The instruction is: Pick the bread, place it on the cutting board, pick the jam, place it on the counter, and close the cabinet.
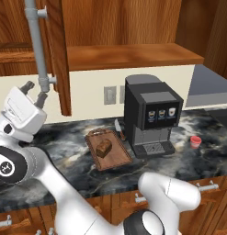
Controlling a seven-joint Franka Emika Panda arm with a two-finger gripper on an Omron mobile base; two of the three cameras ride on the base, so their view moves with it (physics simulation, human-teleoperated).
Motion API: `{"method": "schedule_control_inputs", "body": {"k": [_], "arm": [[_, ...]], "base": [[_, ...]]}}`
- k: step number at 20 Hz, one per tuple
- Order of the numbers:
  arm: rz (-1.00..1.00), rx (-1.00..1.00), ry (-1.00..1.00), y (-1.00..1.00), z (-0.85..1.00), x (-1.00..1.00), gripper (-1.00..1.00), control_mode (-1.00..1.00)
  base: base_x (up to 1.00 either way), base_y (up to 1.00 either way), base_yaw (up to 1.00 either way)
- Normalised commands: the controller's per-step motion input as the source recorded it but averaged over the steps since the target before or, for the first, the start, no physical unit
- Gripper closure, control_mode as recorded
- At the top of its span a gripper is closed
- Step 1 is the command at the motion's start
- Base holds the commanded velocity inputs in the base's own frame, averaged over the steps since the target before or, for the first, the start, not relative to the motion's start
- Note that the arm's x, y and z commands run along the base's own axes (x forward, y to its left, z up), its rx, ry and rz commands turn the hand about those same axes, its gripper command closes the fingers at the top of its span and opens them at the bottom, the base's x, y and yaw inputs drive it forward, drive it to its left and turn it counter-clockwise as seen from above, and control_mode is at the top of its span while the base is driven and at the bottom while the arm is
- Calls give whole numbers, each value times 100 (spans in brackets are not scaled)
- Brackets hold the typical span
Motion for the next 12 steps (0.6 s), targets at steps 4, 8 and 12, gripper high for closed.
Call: {"method": "schedule_control_inputs", "body": {"k": [4, 8, 12], "arm": [[-4, 0, 0, -1, 28, 11, -100, -100], [-1, 1, 0, -15, 33, 2, -100, -100], [0, 4, 0, -31, 37, 0, -100, -100]], "base": [[0, 0, 0], [0, 0, 0], [0, 0, 0]]}}
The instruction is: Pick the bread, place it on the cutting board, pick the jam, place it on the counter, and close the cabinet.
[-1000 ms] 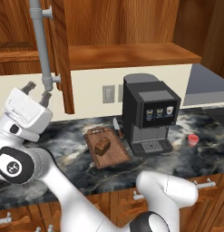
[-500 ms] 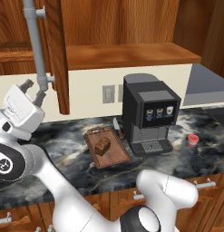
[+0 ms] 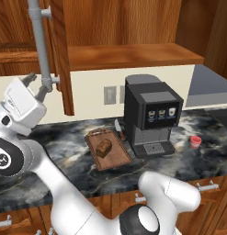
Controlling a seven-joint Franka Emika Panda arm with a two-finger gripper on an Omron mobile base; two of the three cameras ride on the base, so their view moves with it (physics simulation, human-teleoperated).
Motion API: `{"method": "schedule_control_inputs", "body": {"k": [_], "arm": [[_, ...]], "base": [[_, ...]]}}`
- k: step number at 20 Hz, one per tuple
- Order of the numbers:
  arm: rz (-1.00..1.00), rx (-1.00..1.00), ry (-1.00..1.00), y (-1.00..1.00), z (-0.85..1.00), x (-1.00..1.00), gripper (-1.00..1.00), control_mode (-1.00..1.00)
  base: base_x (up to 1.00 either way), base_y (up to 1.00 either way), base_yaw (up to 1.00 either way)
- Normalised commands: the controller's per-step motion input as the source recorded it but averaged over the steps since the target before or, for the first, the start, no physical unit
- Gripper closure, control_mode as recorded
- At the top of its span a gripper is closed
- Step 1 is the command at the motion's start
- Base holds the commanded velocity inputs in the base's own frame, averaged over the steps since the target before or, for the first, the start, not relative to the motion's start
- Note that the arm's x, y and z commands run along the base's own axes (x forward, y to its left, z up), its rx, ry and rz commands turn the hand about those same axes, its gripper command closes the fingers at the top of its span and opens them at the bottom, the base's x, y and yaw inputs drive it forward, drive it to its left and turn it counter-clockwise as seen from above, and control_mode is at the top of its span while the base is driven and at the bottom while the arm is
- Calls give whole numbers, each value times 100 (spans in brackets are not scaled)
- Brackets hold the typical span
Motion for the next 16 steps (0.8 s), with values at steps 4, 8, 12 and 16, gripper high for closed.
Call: {"method": "schedule_control_inputs", "body": {"k": [4, 8, 12, 16], "arm": [[0, 5, 0, -39, 33, 0, -100, -100], [0, 4, 0, -42, 25, -4, -100, -100], [0, 4, 0, -46, 27, -9, -100, -100], [0, 6, 0, -59, 25, -2, -100, -100]], "base": [[0, 0, 0], [0, 0, 0], [0, 0, 0], [0, 0, 0]]}}
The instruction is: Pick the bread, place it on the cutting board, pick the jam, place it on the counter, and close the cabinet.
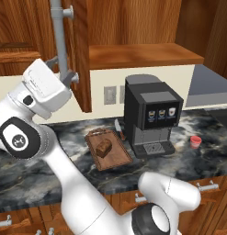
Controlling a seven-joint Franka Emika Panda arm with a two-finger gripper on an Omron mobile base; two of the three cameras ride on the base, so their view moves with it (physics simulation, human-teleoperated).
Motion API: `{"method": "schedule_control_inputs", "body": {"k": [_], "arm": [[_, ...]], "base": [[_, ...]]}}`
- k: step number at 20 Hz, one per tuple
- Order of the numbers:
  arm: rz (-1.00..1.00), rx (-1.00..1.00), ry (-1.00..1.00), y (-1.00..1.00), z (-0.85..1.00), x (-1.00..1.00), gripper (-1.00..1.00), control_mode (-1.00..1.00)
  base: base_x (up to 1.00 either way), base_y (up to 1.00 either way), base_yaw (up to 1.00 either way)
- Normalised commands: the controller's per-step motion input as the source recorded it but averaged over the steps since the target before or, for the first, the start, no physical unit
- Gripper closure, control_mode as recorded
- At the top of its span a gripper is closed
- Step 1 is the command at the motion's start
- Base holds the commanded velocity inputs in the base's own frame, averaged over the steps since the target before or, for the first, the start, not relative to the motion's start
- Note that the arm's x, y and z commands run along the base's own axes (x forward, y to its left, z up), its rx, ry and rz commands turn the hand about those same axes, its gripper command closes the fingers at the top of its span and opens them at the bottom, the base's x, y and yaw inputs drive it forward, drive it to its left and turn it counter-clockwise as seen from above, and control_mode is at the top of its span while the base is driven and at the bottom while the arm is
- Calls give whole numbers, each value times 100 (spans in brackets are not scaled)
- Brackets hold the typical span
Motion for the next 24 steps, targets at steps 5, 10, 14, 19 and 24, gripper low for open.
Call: {"method": "schedule_control_inputs", "body": {"k": [5, 10, 14, 19, 24], "arm": [[2, 6, 0, -74, 16, 0, -100, -100], [10, 5, 1, -79, 1, 0, -100, -100], [15, 5, 3, -75, 0, 0, -100, -100], [14, 6, 5, -69, 0, 0, -100, -100], [13, 7, 8, -63, 0, 0, -100, -100]], "base": [[0, 0, 0], [0, 0, 0], [0, 0, 0], [0, 0, 0], [0, 0, 0]]}}
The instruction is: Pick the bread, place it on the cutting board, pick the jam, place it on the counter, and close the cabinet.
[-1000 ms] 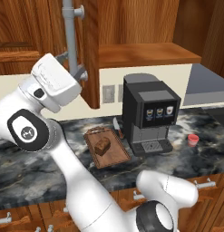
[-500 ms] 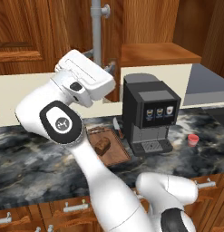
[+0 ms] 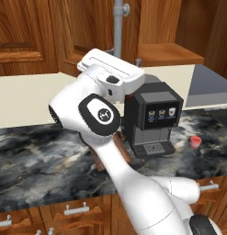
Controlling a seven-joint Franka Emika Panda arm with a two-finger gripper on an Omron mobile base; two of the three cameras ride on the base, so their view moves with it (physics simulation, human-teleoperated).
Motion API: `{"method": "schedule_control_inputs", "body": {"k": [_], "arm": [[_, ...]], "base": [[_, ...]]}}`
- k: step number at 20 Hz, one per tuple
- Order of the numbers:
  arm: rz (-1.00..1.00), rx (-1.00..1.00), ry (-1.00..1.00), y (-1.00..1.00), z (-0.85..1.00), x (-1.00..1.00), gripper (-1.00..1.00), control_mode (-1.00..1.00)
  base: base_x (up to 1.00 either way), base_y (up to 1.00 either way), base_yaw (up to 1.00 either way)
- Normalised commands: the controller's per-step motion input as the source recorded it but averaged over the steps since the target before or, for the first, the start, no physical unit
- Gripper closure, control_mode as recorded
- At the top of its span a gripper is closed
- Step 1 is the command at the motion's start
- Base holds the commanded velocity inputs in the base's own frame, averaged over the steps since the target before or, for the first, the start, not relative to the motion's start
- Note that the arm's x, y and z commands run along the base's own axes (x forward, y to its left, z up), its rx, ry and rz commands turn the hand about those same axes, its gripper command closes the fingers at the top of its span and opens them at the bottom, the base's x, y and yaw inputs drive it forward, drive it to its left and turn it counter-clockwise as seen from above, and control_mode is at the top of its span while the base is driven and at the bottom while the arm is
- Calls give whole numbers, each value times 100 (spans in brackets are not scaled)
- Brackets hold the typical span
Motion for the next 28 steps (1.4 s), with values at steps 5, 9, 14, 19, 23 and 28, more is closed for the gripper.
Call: {"method": "schedule_control_inputs", "body": {"k": [5, 9, 14, 19, 23, 28], "arm": [[15, 6, 8, -58, 0, 0, -100, -100], [19, 2, 6, -42, 0, 5, -100, -100], [25, 0, 0, -35, -9, 20, -100, -100], [26, 0, 0, -35, -17, 29, -100, -100], [24, 0, 0, -34, -19, 32, -100, -100], [22, 0, 0, -28, -21, 34, -100, -100]], "base": [[0, 0, 0], [0, 0, 0], [0, 0, 0], [0, 0, 0], [0, 0, 0], [0, 0, 0]]}}
